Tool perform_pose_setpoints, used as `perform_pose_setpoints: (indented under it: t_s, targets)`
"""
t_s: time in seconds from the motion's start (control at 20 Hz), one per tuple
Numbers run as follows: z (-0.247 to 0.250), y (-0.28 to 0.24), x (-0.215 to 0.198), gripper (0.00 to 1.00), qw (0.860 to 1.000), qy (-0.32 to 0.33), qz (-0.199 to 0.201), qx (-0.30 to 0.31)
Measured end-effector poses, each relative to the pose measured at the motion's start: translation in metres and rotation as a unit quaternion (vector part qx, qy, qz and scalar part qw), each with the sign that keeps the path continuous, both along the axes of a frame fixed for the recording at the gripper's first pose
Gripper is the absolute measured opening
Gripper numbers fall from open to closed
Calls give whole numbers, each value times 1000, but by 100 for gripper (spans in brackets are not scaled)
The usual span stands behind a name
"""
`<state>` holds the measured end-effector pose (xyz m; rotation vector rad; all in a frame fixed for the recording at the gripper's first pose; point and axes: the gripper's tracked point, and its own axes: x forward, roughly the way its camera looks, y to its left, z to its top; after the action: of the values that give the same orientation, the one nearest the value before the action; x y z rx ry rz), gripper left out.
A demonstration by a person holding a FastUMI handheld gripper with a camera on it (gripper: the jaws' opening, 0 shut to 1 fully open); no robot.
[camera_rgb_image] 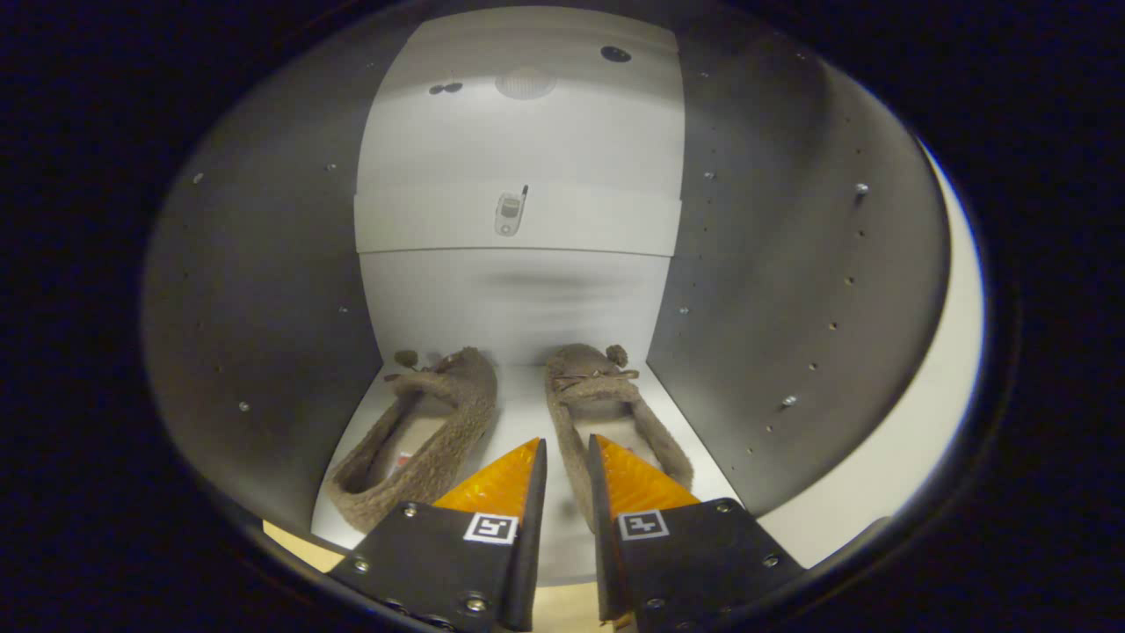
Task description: Open the shoe cabinet door, grab the shoes and put them into the shoe cabinet, then close the shoe cabinet door.
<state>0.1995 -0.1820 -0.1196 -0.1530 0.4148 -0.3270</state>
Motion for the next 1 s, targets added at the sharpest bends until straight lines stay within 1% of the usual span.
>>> perform_pose_setpoints:
  t_s: [0.15,0.4,0.55,0.75,1.0]
  targets:
    - [13,11,-31,27,1000,-17,-3,3]
    - [34,34,-83,27,998,-61,7,13]
    - [48,45,-121,27,996,-89,13,10]
    - [74,49,-169,27,991,-134,20,-1]
    - [110,46,-234,27,981,-193,33,-15]
